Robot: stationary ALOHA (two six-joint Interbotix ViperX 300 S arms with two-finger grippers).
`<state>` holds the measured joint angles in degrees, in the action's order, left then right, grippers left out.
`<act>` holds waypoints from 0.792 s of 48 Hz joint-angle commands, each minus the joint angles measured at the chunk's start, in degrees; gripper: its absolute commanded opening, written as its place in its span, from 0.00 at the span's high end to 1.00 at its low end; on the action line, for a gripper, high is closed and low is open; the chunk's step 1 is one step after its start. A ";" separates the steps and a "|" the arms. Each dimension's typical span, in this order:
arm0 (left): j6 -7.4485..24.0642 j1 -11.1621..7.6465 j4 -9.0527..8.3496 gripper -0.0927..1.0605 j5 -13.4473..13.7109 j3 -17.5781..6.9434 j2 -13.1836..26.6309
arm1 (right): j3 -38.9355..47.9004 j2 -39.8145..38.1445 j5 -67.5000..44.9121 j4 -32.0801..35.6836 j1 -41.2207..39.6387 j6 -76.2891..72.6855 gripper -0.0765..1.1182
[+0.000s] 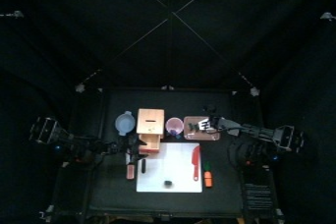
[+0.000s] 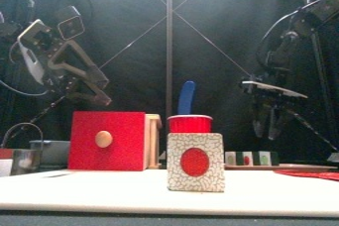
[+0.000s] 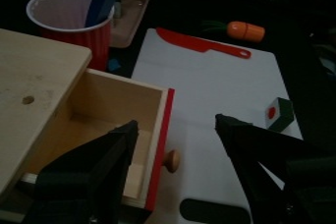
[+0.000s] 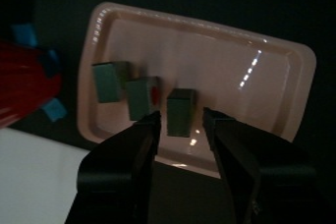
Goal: Place sushi on board then cut the sushi with the knife then place the pieces on the plate
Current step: Place the 4 sushi pieces on the plate
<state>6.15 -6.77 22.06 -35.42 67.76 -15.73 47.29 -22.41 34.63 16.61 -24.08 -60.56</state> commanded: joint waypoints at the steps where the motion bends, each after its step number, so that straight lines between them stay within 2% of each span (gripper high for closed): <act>1: 0.09 0.35 0.00 0.08 -0.26 -1.23 -0.44 | -1.14 -2.99 -5.63 0.88 7.03 1.23 0.29; 10: 0.09 1.05 0.00 0.08 -0.26 -1.93 -0.44 | -1.32 0.53 -15.47 2.29 21.01 3.69 0.29; 21: 0.26 2.29 -0.09 0.08 -0.26 -3.25 -0.44 | -6.15 8.53 -18.54 5.19 32.26 3.78 0.29; 27: 0.18 2.90 0.00 0.08 -0.26 -3.34 -0.44 | -10.37 13.36 -18.90 7.03 35.95 3.78 0.29; 38: 0.00 2.90 0.00 0.08 -0.18 -3.34 -0.44 | -17.49 21.62 -16.44 9.93 40.17 3.87 0.29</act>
<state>6.15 -4.04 22.15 -35.42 65.74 -15.73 33.22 -1.76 17.31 26.19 15.29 -56.87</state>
